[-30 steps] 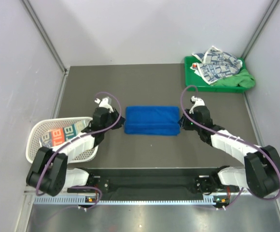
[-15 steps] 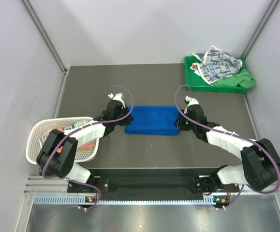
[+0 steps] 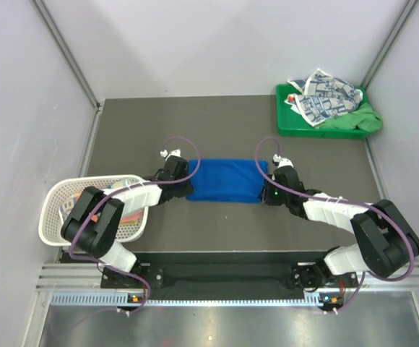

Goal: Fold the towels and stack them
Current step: Fold the towel, then neatly place the folded towel into the bin

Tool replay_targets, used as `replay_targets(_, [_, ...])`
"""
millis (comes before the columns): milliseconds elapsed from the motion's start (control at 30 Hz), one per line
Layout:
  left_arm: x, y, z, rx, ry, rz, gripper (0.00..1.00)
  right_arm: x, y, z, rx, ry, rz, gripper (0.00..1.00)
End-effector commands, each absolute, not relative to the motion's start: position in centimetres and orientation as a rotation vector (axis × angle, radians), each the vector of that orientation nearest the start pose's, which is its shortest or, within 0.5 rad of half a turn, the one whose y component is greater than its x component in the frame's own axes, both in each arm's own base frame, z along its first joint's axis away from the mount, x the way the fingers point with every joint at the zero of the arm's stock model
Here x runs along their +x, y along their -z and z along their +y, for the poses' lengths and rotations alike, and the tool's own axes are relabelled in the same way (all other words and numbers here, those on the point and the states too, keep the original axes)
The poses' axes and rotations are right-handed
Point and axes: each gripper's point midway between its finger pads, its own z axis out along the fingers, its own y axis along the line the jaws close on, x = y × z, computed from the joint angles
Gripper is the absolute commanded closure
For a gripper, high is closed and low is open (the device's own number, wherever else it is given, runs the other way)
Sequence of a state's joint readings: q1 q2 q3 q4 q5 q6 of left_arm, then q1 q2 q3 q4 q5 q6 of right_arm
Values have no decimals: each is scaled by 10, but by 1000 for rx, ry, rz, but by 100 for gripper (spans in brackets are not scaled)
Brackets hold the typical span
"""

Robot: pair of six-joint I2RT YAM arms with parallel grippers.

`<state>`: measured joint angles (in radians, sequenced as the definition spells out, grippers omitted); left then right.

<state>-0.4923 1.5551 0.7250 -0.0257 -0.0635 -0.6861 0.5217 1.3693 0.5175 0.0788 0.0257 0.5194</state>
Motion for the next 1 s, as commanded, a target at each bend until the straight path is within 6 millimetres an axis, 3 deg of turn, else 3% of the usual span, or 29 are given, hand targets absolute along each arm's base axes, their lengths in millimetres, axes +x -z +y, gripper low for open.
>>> replay_targets(0, [311,-38,-174,-271,372,2473,87,280,-40,178,2,-452,2362,72])
replay_targets(133, [316,-71,-181,-239,433,2411,81,287,-66,176,14,-434,2332,71])
replay_targets(233, [313,-99,-182,-220,463,2362,77,297,-93,187,6,-444,2291,68])
replay_targets(333, [309,-134,-179,-208,488,2300,74,309,-110,213,-19,-446,2281,67])
replay_targets(367, [310,-151,-180,-199,507,2268,73,305,-102,230,-61,-440,2312,66])
replay_targets(400, [307,-171,-179,-189,534,2224,73,316,-119,244,-54,-435,2279,65])
replay_targets(433, [302,-179,-177,-183,531,2223,73,319,-123,255,-63,-428,2273,64])
replay_targets(467, [301,-198,-176,-177,545,2187,73,315,-124,275,-107,-429,2276,62])
replay_targets(533, [290,-232,-175,-156,594,2127,72,329,-126,302,-111,-399,2283,61])
replay_targets(567, [284,-248,-170,-153,605,2093,72,325,-109,321,-155,-378,2315,59])
replay_targets(600, [279,-257,-168,-150,608,2078,72,336,-127,338,-143,-387,2278,58])
replay_targets(633, [274,-265,-165,-145,612,2069,72,338,-126,348,-155,-369,2281,56])
replay_targets(667, [267,-273,-162,-134,613,2070,72,336,-106,362,-188,-320,2312,52])
replay_targets(700, [258,-286,-156,-133,624,2038,72,346,-121,375,-170,-310,2282,50])
replay_targets(733, [253,-292,-153,-134,632,2023,71,349,-118,384,-176,-307,2286,48])
replay_targets(767, [240,-303,-148,-126,651,1999,71,347,-97,395,-198,-283,2317,46])
replay_targets(800, [234,-309,-145,-126,659,1986,71,353,-108,408,-186,-301,2300,45])
replay_targets(833, [228,-315,-143,-127,676,1971,71,354,-104,413,-186,-285,2301,43])
replay_targets(867, [219,-324,-138,-127,694,1940,71,353,-86,419,-203,-245,2321,42])
replay_targets(900, [212,-324,-135,-127,699,1946,71,358,-91,424,-189,-229,2311,41])
replay_targets(967, [200,-334,-129,-123,718,1911,70,357,-78,432,-191,-190,2327,40])
